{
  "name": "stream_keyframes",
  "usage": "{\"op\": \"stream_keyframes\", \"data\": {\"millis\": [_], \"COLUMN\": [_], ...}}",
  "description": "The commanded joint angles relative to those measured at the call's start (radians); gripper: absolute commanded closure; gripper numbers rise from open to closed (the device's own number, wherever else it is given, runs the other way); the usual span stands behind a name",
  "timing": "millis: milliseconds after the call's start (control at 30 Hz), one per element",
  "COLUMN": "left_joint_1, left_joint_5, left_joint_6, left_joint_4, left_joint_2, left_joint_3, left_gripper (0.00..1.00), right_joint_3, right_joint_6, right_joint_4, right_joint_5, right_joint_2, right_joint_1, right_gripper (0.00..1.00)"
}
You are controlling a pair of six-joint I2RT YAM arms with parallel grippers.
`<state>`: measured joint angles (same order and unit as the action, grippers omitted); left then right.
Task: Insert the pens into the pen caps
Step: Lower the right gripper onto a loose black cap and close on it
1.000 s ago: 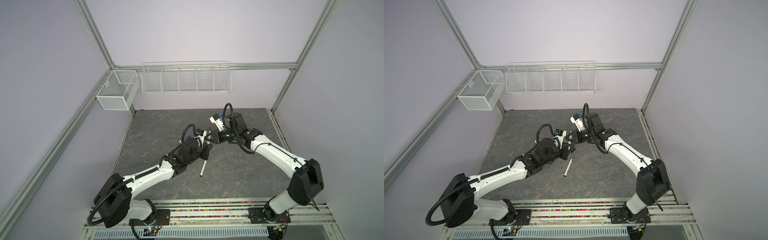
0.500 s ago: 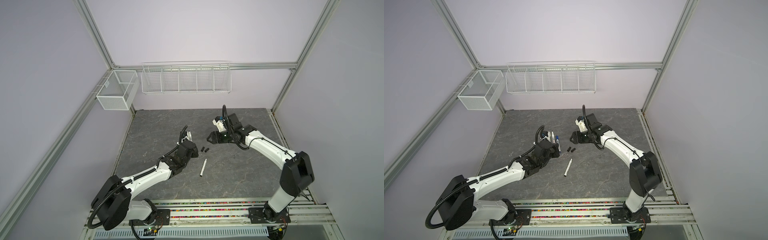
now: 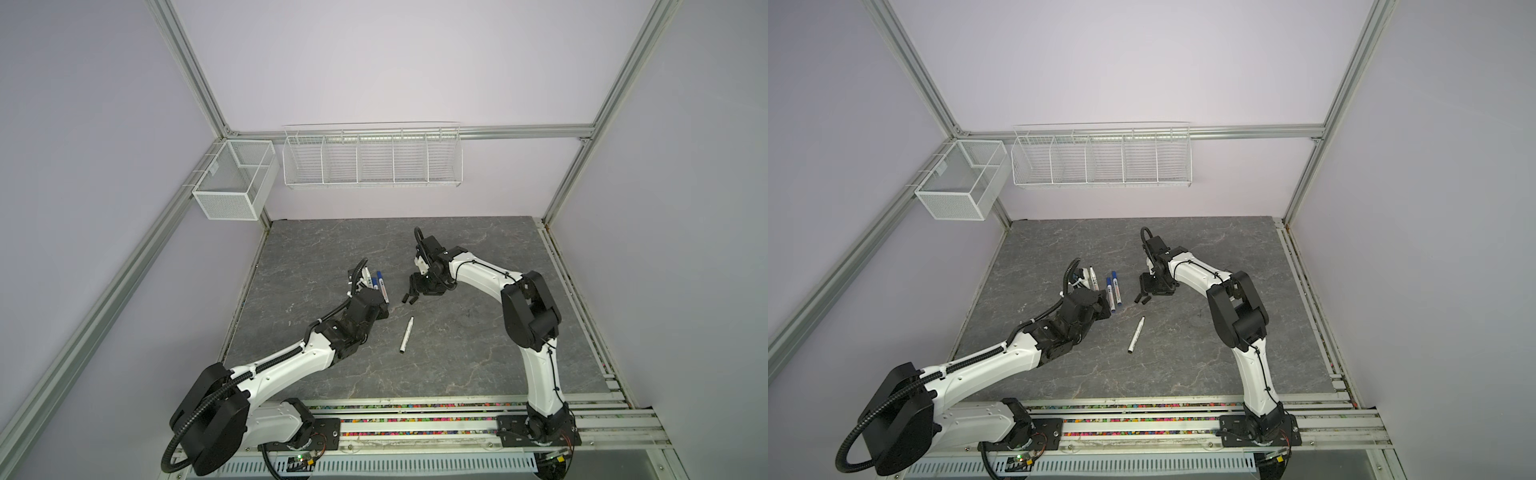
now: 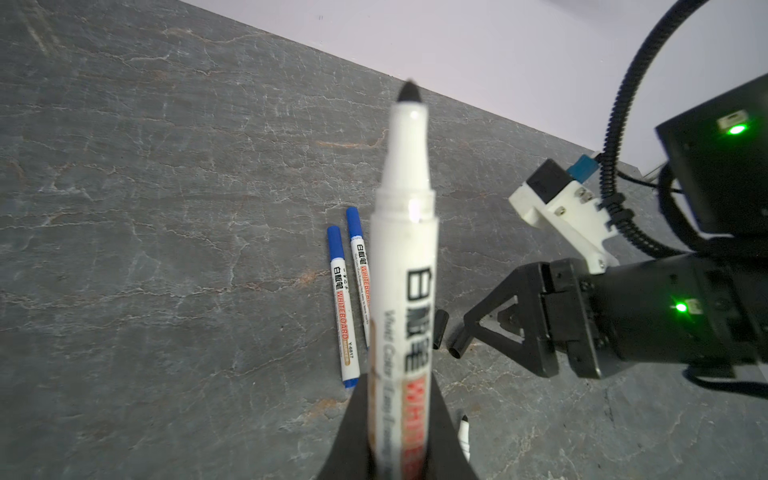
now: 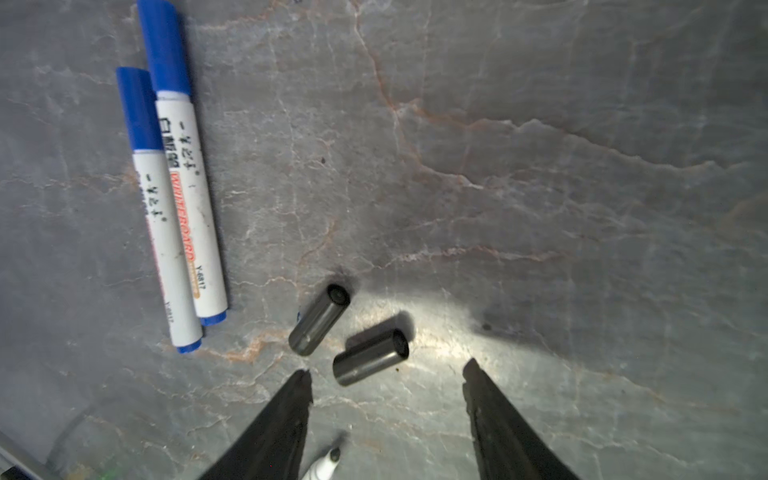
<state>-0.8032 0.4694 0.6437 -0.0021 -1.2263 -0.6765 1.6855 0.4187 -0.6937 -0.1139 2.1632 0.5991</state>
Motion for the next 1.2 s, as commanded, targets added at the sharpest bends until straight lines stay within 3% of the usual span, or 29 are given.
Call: {"op": "stream_keyframes", "data": {"millis": [0, 567, 733, 933, 1167], "left_joint_1": [-0.001, -0.001, -0.002, -0.001, -0.001], "left_joint_5": [0.047, 0.047, 0.026, 0.025, 0.018], "left_joint_6": [0.012, 0.019, 0.018, 0.014, 0.014], "left_joint_4": [-0.028, -0.053, -0.052, -0.064, -0.071], "left_joint_2": [0.046, 0.111, 0.095, 0.084, 0.073], "left_joint_3": [0.02, 0.051, 0.043, 0.028, 0.025], "left_gripper": [1.0, 1.0, 1.0, 1.0, 1.0], "right_joint_3": [0.032, 0.034, 0.012, -0.007, -0.067], "right_joint_6": [0.001, -0.086, -0.084, -0.056, -0.011], "right_joint_4": [-0.065, -0.141, -0.124, -0.108, -0.073], "right_joint_5": [0.048, 0.326, 0.322, 0.262, 0.204], "right_joint_2": [0.043, 0.088, 0.064, 0.056, 0.027], "right_joint_1": [0.029, 0.061, 0.056, 0.041, 0.0], "right_gripper": [0.37, 0.38, 0.4, 0.48, 0.47]}}
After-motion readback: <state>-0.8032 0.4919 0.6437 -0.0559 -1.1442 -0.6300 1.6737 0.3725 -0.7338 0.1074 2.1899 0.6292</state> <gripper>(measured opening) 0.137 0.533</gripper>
